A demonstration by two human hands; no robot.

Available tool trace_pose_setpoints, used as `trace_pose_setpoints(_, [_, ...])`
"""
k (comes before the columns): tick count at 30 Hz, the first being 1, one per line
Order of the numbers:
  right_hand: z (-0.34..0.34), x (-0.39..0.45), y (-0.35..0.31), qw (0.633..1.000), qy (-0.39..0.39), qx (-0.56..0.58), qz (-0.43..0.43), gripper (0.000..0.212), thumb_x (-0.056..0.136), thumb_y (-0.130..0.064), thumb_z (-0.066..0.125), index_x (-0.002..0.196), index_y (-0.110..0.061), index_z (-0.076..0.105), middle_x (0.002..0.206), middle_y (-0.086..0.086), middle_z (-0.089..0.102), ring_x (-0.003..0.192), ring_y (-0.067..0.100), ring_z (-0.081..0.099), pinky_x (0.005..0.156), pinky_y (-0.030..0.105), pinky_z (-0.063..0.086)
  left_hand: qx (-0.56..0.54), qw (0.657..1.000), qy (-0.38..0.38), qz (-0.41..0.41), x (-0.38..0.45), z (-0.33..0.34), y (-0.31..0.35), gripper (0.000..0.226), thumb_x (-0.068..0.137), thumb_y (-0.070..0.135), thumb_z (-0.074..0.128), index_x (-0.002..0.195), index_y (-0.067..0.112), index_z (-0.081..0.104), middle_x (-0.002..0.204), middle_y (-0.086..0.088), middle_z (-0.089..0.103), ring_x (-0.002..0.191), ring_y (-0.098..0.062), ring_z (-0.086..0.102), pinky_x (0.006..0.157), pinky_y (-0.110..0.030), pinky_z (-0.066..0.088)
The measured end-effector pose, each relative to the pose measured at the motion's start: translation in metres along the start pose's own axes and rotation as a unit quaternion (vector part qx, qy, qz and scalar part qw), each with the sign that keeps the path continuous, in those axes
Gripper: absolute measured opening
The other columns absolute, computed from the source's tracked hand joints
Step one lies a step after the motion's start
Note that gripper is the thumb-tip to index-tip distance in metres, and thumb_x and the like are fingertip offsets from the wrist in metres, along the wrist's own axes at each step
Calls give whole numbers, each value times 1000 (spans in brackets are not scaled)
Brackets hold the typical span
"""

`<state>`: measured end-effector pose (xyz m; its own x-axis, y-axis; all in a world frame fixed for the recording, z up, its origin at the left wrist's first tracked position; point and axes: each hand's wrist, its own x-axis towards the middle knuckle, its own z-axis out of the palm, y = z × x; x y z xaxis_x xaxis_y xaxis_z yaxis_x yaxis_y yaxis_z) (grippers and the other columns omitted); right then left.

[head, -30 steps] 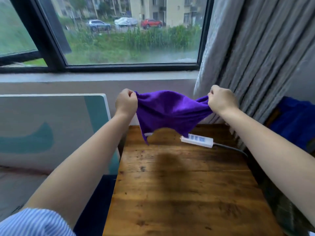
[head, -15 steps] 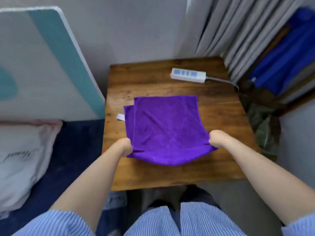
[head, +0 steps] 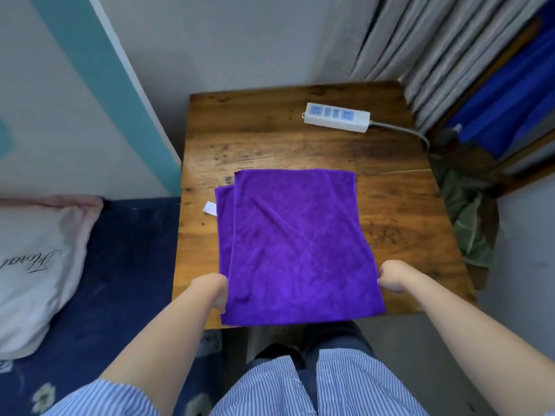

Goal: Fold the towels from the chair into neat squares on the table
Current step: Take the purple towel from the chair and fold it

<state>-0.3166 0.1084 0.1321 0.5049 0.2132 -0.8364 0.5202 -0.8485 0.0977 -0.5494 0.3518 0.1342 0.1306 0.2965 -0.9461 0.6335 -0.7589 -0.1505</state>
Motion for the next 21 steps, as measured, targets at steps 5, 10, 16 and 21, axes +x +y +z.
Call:
trace_pose_setpoints(5, [-42, 8, -16, 993, 107, 56, -11, 30, 88, -17, 43, 107, -3, 61, 122, 18, 60, 113, 29, 57, 89, 30, 46, -58, 982, 178, -6, 5, -47, 8, 28, 94, 19, 44, 118, 8, 55, 118, -7, 58, 108, -26, 57, 85, -30, 47])
trace_pose_setpoints(10, [-85, 31, -44, 977, 186, 94, -45, 23, 92, -16, 41, 103, -6, 59, 116, 16, 62, 107, 32, 57, 80, 31, 45, -132, 953, 271, 32, 12, -104, 39, 29, 95, 22, 39, 113, 7, 56, 121, -10, 58, 110, -28, 56, 83, -33, 47])
trace_pose_setpoints(16, [-134, 78, -63, 959, 257, 101, -66, 37, 95, -17, 42, 130, -8, 45, 132, 15, 50, 122, 31, 47, 98, 40, 43, -175, 916, 359, 46, 36, -164, 63, 29, 96, 16, 35, 118, 5, 50, 123, -13, 53, 116, -30, 49, 82, -38, 44])
trace_pose_setpoints(21, [-156, 119, -73, 960, 258, 85, -73, 46, 93, -16, 44, 137, -8, 36, 139, 15, 40, 128, 31, 36, 105, 40, 35, -170, 902, 396, 7, 79, -200, 65, 32, 92, 5, 36, 122, 6, 46, 130, -11, 46, 124, -28, 40, 92, -41, 41])
